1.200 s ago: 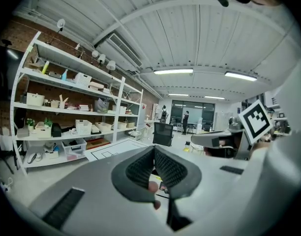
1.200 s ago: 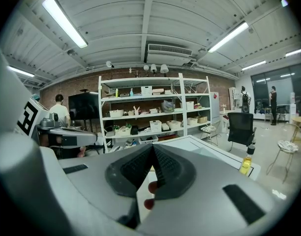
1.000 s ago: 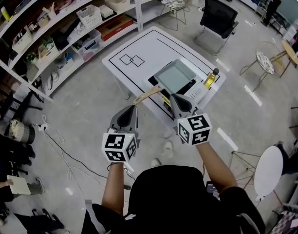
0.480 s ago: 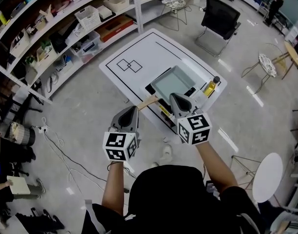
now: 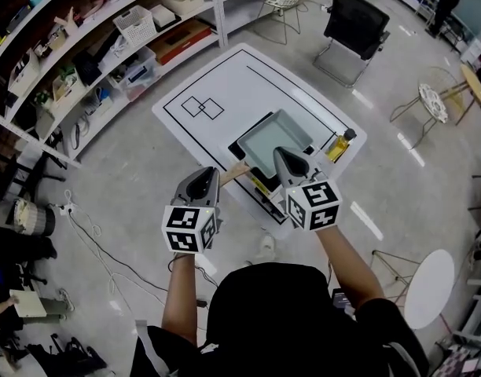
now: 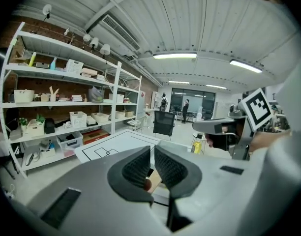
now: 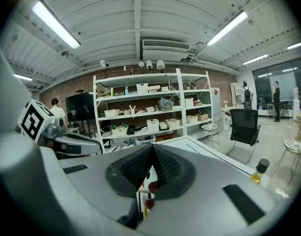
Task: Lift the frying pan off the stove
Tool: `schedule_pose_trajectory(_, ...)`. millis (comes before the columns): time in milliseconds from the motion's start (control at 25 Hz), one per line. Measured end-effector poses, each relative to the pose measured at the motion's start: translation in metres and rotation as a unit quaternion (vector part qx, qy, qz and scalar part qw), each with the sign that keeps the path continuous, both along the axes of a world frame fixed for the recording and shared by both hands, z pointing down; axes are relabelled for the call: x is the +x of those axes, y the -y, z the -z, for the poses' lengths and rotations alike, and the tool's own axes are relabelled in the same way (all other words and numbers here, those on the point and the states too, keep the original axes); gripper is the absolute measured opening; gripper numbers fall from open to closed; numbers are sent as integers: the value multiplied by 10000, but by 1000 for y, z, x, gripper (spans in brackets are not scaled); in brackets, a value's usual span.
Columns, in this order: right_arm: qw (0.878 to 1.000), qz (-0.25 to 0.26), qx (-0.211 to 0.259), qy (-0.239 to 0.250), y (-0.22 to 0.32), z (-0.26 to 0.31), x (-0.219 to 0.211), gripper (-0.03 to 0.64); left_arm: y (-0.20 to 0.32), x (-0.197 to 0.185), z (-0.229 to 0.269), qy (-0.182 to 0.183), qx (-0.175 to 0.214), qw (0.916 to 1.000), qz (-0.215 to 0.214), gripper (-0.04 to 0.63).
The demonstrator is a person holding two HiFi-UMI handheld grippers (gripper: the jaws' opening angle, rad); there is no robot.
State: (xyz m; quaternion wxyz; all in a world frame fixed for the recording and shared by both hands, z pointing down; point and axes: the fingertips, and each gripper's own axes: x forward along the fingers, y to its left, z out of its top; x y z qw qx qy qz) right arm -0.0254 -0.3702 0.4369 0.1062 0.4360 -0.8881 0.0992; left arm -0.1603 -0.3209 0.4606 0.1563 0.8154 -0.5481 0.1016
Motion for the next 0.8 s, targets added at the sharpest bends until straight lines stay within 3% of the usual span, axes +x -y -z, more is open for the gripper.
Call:
schedule_pose_trajectory(320, 9999, 20, -141, -35, 23, -10, 5, 2, 24, 5, -24, 100, -442, 9989, -94, 27)
schedule_pose_trajectory(560, 9997, 52, -243, -36, 38, -19, 3, 2, 37, 10, -44, 479, -816, 9949, -346, 79)
schedule_pose_trajectory(800, 9995, 26, -303, 10, 52, -25, 3, 2, 48, 14, -63, 535, -1167, 9901, -572, 182)
